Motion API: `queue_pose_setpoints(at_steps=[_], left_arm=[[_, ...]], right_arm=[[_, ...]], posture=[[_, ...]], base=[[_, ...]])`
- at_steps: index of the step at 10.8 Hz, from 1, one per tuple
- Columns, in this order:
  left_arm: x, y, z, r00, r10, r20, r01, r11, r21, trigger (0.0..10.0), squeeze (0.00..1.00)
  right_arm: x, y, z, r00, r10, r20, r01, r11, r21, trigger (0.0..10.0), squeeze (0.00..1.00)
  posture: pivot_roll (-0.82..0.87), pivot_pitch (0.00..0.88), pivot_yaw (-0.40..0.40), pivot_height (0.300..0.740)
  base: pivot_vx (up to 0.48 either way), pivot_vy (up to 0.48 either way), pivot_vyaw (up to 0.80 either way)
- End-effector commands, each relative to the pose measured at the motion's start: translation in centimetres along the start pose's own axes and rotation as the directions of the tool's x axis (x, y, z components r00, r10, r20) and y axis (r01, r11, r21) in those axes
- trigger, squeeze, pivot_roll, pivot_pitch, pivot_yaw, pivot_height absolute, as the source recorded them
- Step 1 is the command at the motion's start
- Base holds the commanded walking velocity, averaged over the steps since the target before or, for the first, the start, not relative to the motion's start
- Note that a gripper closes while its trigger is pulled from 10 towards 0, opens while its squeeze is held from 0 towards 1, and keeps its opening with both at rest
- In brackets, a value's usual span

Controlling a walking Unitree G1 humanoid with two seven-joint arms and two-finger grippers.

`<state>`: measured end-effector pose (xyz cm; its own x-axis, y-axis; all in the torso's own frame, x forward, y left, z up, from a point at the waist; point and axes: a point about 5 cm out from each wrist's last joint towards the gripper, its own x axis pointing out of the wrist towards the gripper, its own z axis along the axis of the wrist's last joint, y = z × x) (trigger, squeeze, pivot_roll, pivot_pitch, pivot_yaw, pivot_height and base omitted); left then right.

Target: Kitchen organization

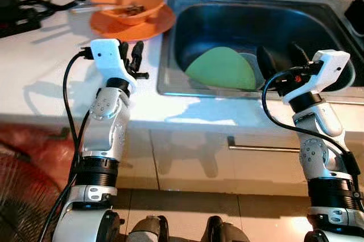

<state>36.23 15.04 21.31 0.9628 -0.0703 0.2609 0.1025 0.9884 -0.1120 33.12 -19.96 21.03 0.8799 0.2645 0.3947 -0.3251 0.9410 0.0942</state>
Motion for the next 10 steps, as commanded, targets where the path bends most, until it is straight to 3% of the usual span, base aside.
queue_pose_setpoints(at_steps=[1, 5, 10], left_arm=[[0.00, 0.00, 0.21, 1.000, 0.008, 0.008, -0.009, 1.000, 0.004, 10.0, 0.00], [-0.03, 0.13, 0.29, 1.000, 0.015, 0.012, -0.016, 1.000, 0.019, 10.0, 0.00], [-0.03, 0.00, 0.47, 1.000, 0.011, 0.016, -0.011, 1.000, 0.020, 10.0, 0.00]], right_arm=[[-0.06, -0.32, 0.11, 1.000, -0.014, 0.002, 0.014, 1.000, -0.006, 10.0, 0.00], [-0.05, -0.37, 0.14, 1.000, -0.021, 0.005, 0.021, 1.000, -0.007, 10.0, 0.00], [-0.07, -0.27, 0.05, 1.000, -0.020, 0.003, 0.020, 1.000, -0.003, 10.0, 0.00]], posture=[[0.09, 0.183, 0.016, 0.740], [0.09, 0.186, 0.016, 0.740], [0.09, 0.191, 0.017, 0.740]], base=[[0.000, 0.000, 0.00], [0.000, 0.000, 0.00], [0.268, 0.000, 0.00]])
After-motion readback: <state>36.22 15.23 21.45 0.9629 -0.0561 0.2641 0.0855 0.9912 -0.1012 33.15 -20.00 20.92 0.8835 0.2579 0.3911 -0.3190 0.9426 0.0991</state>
